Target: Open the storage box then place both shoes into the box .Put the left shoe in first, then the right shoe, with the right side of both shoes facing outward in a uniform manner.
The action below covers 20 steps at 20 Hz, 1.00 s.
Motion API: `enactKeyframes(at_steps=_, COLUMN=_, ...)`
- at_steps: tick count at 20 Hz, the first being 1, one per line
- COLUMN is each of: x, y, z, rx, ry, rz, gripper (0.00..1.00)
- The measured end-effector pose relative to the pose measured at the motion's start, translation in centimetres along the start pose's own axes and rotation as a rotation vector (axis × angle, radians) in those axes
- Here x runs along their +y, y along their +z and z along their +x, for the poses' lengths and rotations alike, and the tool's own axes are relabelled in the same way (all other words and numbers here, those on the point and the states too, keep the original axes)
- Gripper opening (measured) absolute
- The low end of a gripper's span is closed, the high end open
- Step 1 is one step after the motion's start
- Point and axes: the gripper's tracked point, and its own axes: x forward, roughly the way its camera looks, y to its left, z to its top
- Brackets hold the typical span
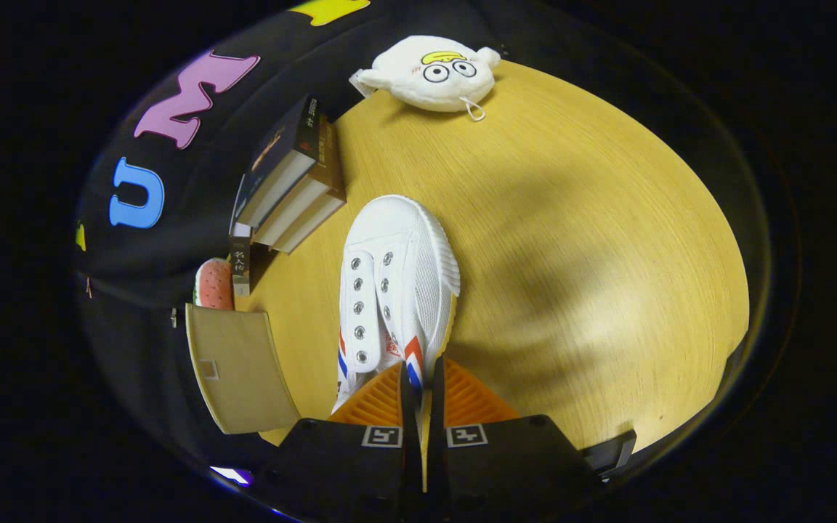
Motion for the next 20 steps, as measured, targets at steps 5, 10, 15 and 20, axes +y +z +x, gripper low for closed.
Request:
enactKeyframes(at_steps=5, x=7.1, y=-0.9, z=-5.5, rx=-0.083, ry=0.072, rz=0.021, gripper=0.07)
enactKeyframes(at_steps=10, x=17.2, y=-3.5, z=-8.7, rx=-0.138, ry=0.146, rz=-0.029, gripper=0.07)
enactKeyframes(at_steps=15, x=27.8, y=-8.2, z=-7.3, rx=-0.09, ry=0.226, rz=-0.1, gripper=0.07)
enactKeyframes(at_steps=20, x=34.8, y=-12.7, z=-2.8, rx=-0.013, ry=0.223, rz=-0.227, gripper=0.07)
